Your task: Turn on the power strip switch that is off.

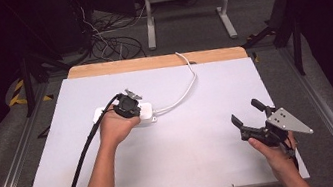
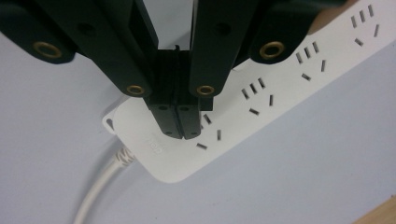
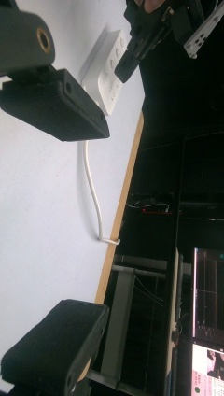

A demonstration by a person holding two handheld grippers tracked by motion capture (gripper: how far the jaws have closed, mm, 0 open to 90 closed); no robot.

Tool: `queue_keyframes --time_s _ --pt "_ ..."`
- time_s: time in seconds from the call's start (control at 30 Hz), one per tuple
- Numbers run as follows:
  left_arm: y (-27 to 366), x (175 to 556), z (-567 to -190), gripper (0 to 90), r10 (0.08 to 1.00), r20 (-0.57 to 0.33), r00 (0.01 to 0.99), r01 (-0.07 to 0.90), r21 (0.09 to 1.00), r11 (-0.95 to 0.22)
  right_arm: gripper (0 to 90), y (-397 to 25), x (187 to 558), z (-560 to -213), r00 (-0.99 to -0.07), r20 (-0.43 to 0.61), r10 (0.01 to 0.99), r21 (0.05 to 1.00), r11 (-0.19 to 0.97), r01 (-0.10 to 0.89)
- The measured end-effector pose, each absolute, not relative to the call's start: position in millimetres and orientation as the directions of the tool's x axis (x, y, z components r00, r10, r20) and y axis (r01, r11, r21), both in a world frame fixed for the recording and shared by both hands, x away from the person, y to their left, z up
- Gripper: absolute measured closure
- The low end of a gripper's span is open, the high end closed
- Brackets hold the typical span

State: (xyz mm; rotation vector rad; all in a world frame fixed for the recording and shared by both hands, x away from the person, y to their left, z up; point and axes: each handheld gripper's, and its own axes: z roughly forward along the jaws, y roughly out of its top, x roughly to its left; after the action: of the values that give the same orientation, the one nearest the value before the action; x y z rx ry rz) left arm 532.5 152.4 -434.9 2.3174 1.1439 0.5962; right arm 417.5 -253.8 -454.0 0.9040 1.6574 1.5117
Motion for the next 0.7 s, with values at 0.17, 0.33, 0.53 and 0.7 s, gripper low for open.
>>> queue_keyframes --time_s 0.17,0.33,0.53,0.7 --pt "156 535 -441 89.8 0.818 0.155 0.555 0.611 0.592 -0.526 13.6 -252 418 -454 -0.509 -0.049 0.86 0.996 0.079 0.036" --pt "154 537 -444 89.8 0.815 0.143 0.562 0.608 0.597 -0.524 13.6 -250 419 -455 -0.511 -0.053 0.858 0.996 0.085 0.04" --pt "153 536 -445 89.9 0.815 0.15 0.56 0.604 0.599 -0.526 13.6 -249 419 -455 -0.515 -0.052 0.856 0.995 0.087 0.044" --pt "159 536 -446 90.0 0.827 0.144 0.543 0.621 0.594 -0.511 13.7 -249 418 -455 -0.516 -0.054 0.855 0.995 0.087 0.04"
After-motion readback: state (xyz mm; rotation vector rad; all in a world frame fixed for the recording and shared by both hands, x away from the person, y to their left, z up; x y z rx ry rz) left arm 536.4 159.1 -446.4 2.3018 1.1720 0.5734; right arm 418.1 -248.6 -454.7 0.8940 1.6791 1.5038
